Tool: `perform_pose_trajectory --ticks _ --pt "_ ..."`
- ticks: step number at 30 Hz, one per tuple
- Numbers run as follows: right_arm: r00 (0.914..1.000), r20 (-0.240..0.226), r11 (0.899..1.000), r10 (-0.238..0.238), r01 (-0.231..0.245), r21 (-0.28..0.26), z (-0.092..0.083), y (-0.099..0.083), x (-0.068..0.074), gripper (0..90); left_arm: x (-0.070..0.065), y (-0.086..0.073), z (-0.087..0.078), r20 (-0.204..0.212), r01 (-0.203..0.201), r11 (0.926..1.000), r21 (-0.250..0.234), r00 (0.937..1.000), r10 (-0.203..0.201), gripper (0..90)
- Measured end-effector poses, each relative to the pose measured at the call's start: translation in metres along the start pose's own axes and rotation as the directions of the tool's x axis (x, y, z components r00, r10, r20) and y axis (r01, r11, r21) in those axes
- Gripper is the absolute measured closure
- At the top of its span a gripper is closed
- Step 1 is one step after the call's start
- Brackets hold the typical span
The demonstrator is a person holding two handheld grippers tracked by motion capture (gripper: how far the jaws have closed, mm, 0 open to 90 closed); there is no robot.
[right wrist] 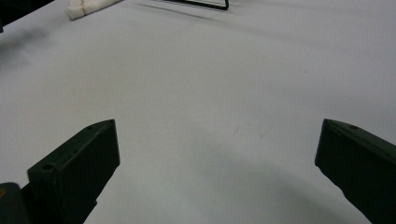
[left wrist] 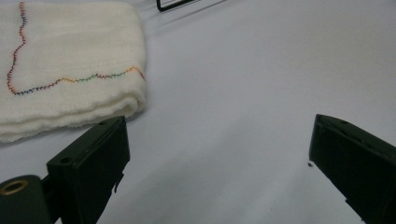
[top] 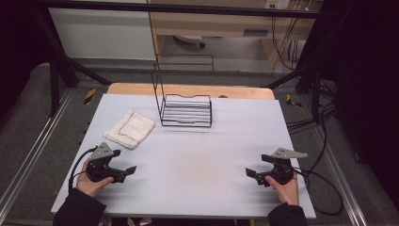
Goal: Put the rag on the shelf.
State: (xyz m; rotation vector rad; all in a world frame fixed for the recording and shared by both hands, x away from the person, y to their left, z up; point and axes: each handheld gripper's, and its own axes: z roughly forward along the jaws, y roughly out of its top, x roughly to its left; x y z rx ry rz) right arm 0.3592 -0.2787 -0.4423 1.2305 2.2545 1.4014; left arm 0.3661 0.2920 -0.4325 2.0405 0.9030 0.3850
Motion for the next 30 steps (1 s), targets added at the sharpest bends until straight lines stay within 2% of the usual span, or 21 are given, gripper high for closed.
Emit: perform_pose_trajectory --ticks 8,15,23,30 --pt "1.0 0.0 1.0 0.004 -0.004 0.003 0.0 -0.001 0.0 0.5 -0.001 0.001 0.001 -0.001 -0.001 1.0 0.003 1.0 0.001 5.1" --pt "1.0 0.003 1.0 -0.004 0.004 0.007 0.001 0.0 0.002 0.5 0.0 0.003 0.0 -0.022 -0.009 1.0 0.0 0.9997 0.009 7.0" --pt "1.0 0.005 1.0 -0.001 0.001 0.013 0.002 0.0 0.003 0.5 0.006 0.01 0.004 -0.089 -0.003 0.9989 0.047 0.996 0.007 16.0" --pt "0.9999 0.009 1.0 -0.004 0.004 0.016 0.003 0.0 0.002 0.5 0.015 0.019 0.017 -0.12 0.021 0.995 0.098 0.9927 -0.009 28.5"
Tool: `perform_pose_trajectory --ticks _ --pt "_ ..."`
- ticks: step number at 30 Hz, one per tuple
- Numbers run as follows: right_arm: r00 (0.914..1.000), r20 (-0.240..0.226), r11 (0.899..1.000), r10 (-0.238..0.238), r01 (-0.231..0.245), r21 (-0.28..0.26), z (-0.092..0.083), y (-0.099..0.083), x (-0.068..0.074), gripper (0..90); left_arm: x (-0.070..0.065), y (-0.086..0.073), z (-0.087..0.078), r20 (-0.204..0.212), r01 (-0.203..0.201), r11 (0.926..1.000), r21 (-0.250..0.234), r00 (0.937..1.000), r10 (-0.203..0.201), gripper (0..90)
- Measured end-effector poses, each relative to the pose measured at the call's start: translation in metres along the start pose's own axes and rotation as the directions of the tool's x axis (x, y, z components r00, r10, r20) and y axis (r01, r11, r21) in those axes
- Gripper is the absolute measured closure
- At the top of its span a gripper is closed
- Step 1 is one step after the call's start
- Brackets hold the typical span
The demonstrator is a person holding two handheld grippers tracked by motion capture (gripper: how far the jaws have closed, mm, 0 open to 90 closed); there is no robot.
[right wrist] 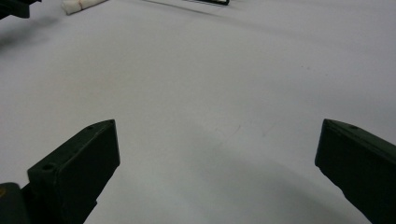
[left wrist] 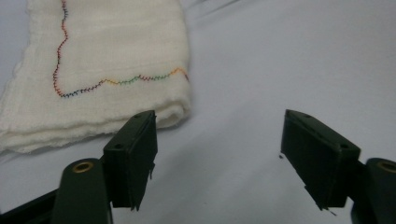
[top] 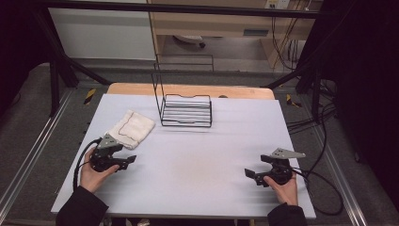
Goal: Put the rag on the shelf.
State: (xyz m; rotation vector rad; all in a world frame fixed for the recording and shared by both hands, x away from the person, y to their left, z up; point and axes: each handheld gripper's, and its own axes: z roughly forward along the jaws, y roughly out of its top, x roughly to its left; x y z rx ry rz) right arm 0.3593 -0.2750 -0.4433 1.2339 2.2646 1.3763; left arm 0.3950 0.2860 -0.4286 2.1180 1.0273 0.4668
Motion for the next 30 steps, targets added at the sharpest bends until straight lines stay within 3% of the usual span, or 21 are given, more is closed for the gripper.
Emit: perform_pose_trajectory --ticks 7,22,24,30 --pt "1.0 0.001 1.0 0.006 -0.006 0.002 0.0 0.0 0.0 0.5 0.007 0.009 0.015 -0.049 0.029 0.9995 0.016 0.9984 -0.028 42.4" --pt "1.0 0.003 1.0 0.005 -0.005 0.001 0.0 0.0 0.0 0.5 0.018 0.013 0.035 -0.068 0.061 0.9975 0.035 0.9959 -0.059 62.4" --pt "1.0 0.002 1.0 0.002 -0.002 0.008 0.0 0.0 0.0 0.5 0.019 0.013 0.036 -0.075 0.059 0.9976 0.036 0.9956 -0.056 69.3" --pt "1.0 0.003 1.0 0.002 -0.002 0.006 0.0 0.0 0.0 0.5 0.016 0.015 0.038 -0.103 0.04 0.9977 0.055 0.9941 -0.034 73.2"
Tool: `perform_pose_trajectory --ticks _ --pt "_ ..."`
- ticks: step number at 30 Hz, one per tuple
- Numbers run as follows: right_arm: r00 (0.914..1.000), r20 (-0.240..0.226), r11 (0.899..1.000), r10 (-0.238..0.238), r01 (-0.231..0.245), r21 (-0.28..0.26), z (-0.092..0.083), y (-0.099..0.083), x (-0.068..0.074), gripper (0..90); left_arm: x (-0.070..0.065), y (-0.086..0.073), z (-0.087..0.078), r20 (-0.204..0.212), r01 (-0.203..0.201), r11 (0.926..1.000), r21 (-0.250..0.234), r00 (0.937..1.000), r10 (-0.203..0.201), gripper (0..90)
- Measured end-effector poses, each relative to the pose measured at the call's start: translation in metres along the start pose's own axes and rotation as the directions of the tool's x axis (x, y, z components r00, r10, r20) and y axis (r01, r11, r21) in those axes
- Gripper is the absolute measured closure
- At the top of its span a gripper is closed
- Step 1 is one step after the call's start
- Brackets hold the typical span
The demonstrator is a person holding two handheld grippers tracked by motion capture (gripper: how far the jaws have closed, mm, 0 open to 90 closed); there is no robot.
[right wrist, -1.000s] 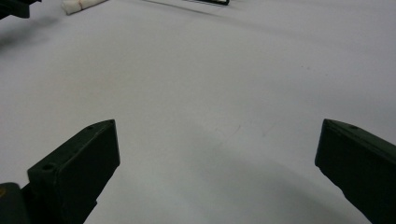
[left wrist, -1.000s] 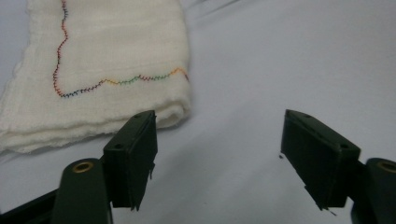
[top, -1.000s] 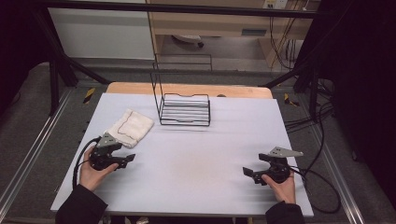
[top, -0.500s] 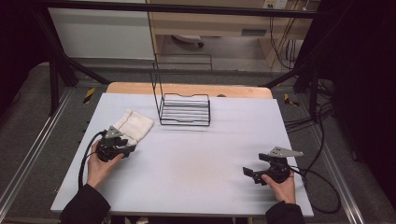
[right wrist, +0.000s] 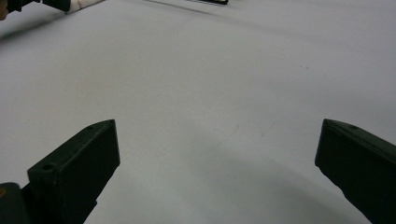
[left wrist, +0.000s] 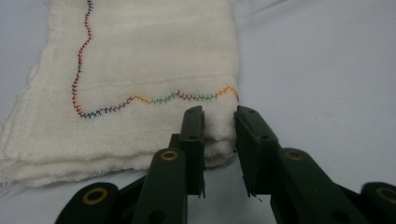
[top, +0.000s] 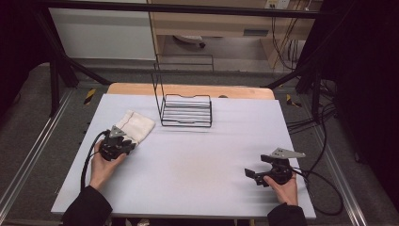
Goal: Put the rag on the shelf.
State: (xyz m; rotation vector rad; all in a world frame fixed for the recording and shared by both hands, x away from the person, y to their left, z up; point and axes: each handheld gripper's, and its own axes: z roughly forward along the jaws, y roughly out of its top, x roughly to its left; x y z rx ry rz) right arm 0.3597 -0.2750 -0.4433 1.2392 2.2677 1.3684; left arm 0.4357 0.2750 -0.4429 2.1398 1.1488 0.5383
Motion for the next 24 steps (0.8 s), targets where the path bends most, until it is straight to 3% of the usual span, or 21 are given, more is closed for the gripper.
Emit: perform_pose_trajectory --ticks 7,10,24 --pt "1.0 -0.001 1.0 0.001 -0.001 0.002 0.0 0.0 0.0 0.5 -0.001 0.002 0.001 -0.009 -0.007 0.9999 0.013 0.9999 0.007 81.1" --pt "1.0 -0.001 1.0 0.001 -0.001 0.001 0.0 0.0 0.0 0.5 0.001 0.002 0.001 0.006 0.03 0.9996 0.001 0.9995 -0.03 82.8" --pt "1.0 -0.004 1.0 0.001 -0.001 -0.003 0.0 0.0 0.0 0.5 -0.005 0.003 -0.013 0.025 0.046 0.9984 -0.033 0.9987 -0.045 84.4"
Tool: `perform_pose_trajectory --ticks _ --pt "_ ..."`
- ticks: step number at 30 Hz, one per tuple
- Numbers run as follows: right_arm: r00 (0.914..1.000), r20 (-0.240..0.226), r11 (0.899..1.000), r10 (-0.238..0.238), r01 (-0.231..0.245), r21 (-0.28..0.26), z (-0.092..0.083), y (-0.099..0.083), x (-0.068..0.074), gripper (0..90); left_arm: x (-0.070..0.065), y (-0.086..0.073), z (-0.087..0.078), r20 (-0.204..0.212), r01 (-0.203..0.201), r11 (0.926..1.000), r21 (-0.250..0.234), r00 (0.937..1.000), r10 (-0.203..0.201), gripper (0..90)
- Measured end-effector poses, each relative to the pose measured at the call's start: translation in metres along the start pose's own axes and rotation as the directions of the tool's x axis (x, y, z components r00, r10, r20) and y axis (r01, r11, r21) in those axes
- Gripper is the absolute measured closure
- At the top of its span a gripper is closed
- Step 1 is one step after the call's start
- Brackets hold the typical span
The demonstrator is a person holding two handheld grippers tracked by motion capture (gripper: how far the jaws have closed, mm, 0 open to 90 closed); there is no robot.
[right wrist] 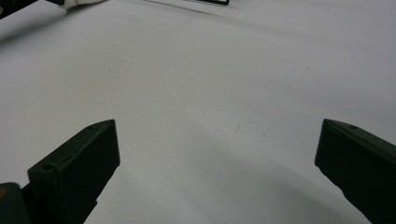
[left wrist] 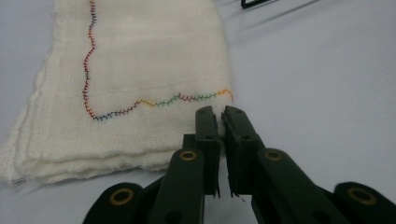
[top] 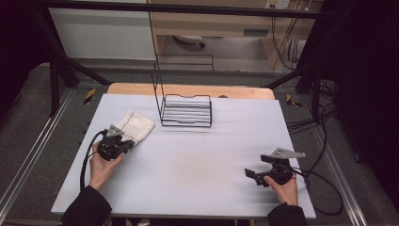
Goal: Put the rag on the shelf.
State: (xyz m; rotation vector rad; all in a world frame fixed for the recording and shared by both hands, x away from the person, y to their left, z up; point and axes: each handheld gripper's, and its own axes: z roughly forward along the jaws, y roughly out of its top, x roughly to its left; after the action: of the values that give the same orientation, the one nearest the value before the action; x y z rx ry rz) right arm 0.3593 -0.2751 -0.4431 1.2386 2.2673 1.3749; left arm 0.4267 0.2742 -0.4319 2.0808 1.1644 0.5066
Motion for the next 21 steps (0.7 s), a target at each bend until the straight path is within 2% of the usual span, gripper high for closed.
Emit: perform_pose_trajectory --ticks 3,9,14,21 --pt "1.0 -0.001 1.0 -0.002 0.002 0.0 0.0 0.0 0.0 0.5 -0.005 -0.002 -0.002 0.008 -0.002 1.0 0.006 1.0 0.002 84.5" --pt "1.0 -0.002 1.0 -0.004 0.004 -0.003 0.0 0.0 0.0 0.6 -0.012 -0.003 -0.006 -0.008 -0.026 0.9996 0.013 0.9996 0.026 84.5" --pt "1.0 -0.001 1.0 -0.003 0.003 0.001 0.0 0.0 0.0 0.6 -0.015 -0.003 -0.006 0.01 -0.031 0.9994 0.012 0.9995 0.031 84.6" --pt "1.0 -0.004 1.0 -0.003 0.003 0.002 0.0 0.0 0.0 0.7 -0.029 -0.005 -0.011 0.048 -0.043 0.9989 0.018 0.998 0.042 84.6"
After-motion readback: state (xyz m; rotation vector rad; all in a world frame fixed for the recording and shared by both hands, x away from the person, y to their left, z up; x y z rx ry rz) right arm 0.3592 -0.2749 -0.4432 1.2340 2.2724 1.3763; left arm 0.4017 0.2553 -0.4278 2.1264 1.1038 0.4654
